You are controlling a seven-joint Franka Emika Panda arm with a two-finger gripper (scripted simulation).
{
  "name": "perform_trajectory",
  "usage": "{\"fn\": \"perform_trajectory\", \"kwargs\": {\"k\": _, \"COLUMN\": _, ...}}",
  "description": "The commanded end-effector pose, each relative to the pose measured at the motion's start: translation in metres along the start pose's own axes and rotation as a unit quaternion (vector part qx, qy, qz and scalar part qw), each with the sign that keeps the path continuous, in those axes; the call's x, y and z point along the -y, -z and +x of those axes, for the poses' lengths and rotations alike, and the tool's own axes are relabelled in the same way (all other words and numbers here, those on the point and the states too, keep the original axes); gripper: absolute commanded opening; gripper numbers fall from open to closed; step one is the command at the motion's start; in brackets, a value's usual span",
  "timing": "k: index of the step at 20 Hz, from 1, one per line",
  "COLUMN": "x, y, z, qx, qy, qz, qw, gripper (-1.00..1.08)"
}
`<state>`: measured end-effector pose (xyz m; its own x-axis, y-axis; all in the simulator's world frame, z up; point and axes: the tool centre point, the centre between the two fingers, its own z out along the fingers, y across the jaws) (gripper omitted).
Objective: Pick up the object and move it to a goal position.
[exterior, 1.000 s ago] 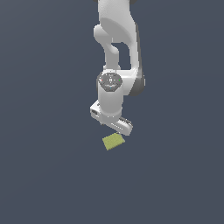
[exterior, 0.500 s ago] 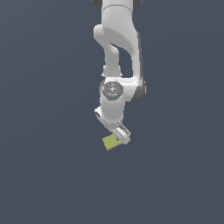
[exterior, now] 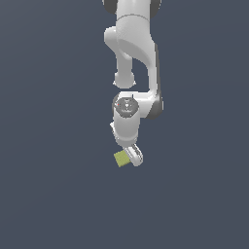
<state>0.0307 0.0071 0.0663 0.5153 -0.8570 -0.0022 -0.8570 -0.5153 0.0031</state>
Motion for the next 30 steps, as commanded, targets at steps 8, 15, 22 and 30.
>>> {"fn": "perform_trajectory", "kwargs": {"k": 8, "x": 0.003, "y": -0.006, "z": 0.000, "qx": -0.001, "qy": -0.034, "qz": 0.002, "qw": 0.9994, "gripper": 1.00}}
{"fn": "perform_trajectory", "kwargs": {"k": 15, "x": 0.002, "y": -0.020, "z": 0.000, "qx": -0.001, "qy": -0.032, "qz": 0.001, "qw": 0.9995, "gripper": 1.00}}
{"fn": "perform_trajectory", "kwargs": {"k": 22, "x": 0.002, "y": -0.053, "z": 0.000, "qx": -0.001, "qy": -0.034, "qz": 0.002, "qw": 0.9994, "gripper": 1.00}}
{"fn": "perform_trajectory", "kwargs": {"k": 30, "x": 0.003, "y": -0.056, "z": 0.000, "qx": -0.001, "qy": -0.034, "qz": 0.002, "qw": 0.9994, "gripper": -1.00}}
